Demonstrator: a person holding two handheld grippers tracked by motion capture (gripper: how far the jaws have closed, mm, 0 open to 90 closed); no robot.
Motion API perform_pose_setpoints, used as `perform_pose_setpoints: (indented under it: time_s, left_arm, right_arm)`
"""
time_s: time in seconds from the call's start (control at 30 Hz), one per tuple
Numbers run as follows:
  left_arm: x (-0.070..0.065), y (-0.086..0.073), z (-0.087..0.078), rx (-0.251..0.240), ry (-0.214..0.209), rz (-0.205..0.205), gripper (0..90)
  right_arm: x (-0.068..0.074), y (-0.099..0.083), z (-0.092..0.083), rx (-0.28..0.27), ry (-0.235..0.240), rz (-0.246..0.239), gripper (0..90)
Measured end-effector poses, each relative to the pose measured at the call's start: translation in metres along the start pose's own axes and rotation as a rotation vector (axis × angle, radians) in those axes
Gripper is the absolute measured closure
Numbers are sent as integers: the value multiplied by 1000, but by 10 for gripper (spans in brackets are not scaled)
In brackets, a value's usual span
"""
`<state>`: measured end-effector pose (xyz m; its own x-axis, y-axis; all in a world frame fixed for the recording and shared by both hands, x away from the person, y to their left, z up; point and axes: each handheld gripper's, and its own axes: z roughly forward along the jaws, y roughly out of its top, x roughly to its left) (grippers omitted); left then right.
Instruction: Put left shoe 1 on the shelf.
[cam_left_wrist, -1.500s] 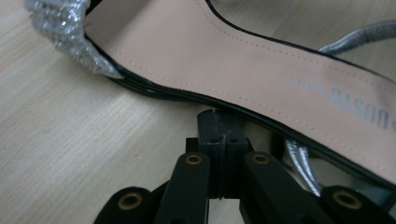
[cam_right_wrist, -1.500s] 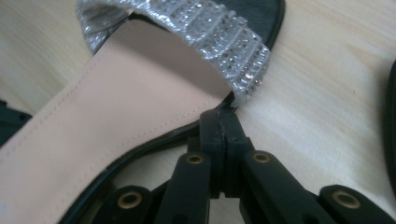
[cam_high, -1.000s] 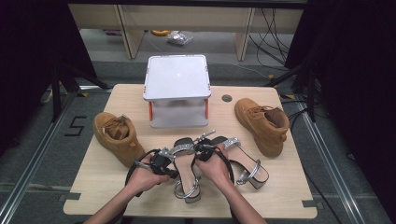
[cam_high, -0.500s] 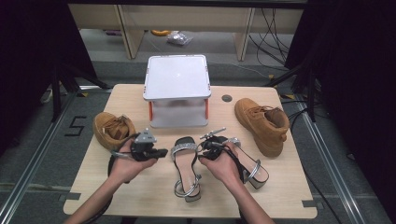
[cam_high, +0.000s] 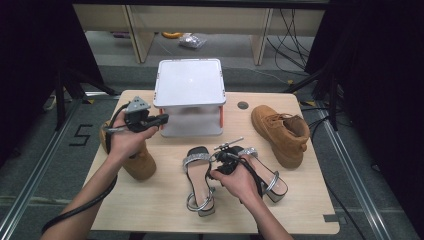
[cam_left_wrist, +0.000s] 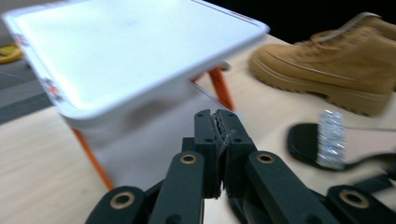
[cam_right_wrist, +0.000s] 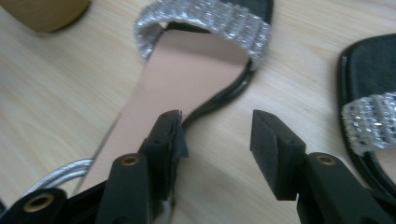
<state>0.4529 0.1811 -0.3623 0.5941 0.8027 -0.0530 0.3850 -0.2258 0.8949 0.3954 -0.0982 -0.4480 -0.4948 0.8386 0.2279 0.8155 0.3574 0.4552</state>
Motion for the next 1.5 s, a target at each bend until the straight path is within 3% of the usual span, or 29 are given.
perform_pose_setpoints:
  time_s: [0.2, 0.33, 0.5, 0.57, 0.67, 0.7, 0.73, 0.8, 0.93, 0.97, 1.0, 1.07, 1.1, 1.13, 1.17, 1.2, 1.23, 1.3, 1.37, 1.43, 1.5]
  left_arm:
    - [20, 19, 20, 10, 74, -40, 873]
    - [27, 27, 33, 51, 147, -43, 878]
    - [37, 27, 51, 79, 206, -55, 890]
    - [40, 25, 54, 106, 212, -45, 891]
    - [41, 24, 57, 73, 215, -81, 894]
    - [41, 24, 57, 74, 214, -84, 894]
    - [42, 24, 56, 82, 214, -77, 895]
    - [41, 23, 56, 75, 210, -88, 896]
    - [43, 22, 56, 64, 202, -106, 896]
    - [42, 22, 57, 63, 203, -104, 896]
    - [42, 22, 57, 64, 206, -94, 896]
    - [40, 22, 57, 64, 212, -82, 896]
    - [40, 22, 57, 64, 212, -82, 896]
    - [40, 22, 57, 65, 211, -82, 896]
    - [41, 22, 57, 66, 208, -83, 896]
    - [42, 22, 57, 65, 207, -90, 896]
    - [42, 22, 57, 65, 204, -93, 896]
    - [43, 22, 56, 74, 201, -87, 896]
    - [43, 22, 56, 74, 200, -82, 896]
    - [43, 23, 56, 83, 203, -77, 896]
    - [43, 23, 56, 91, 201, -71, 896]
  right_arm:
    - [8, 1, -2, 34, 18, -39, 490]
    - [13, -1, -4, 14, 37, -27, 482]
    - [22, -1, -7, 5, 25, -7, 456]
    - [25, -2, -8, 7, 39, -17, 451]
    - [29, -2, -9, 8, 45, -21, 437]
    - [30, -2, -9, 7, 53, -4, 428]
    - [30, -1, -8, -6, 52, -17, 419]
    - [33, 0, -7, 9, 56, 20, 391]
    - [38, -2, -3, 47, 48, 19, 371]
    - [39, -2, -1, 63, 53, 28, 367]
    - [37, -2, 1, 60, 49, -2, 364]
    - [41, -3, 5, 90, 29, 22, 350]
    - [41, -4, 8, 91, 35, 8, 348]
    - [43, -4, 10, 117, 39, 32, 341]
    - [41, -4, 13, 105, 29, 14, 338]
    - [43, -3, 13, 139, 39, 56, 336]
    - [42, -3, 16, 136, 19, 33, 331]
    - [45, -3, 19, 154, 11, 66, 330]
    - [43, 0, 24, 131, 10, 36, 331]
    - [47, 1, 25, 165, 9, 95, 332]
    - [48, 0, 27, 186, 10, 92, 329]
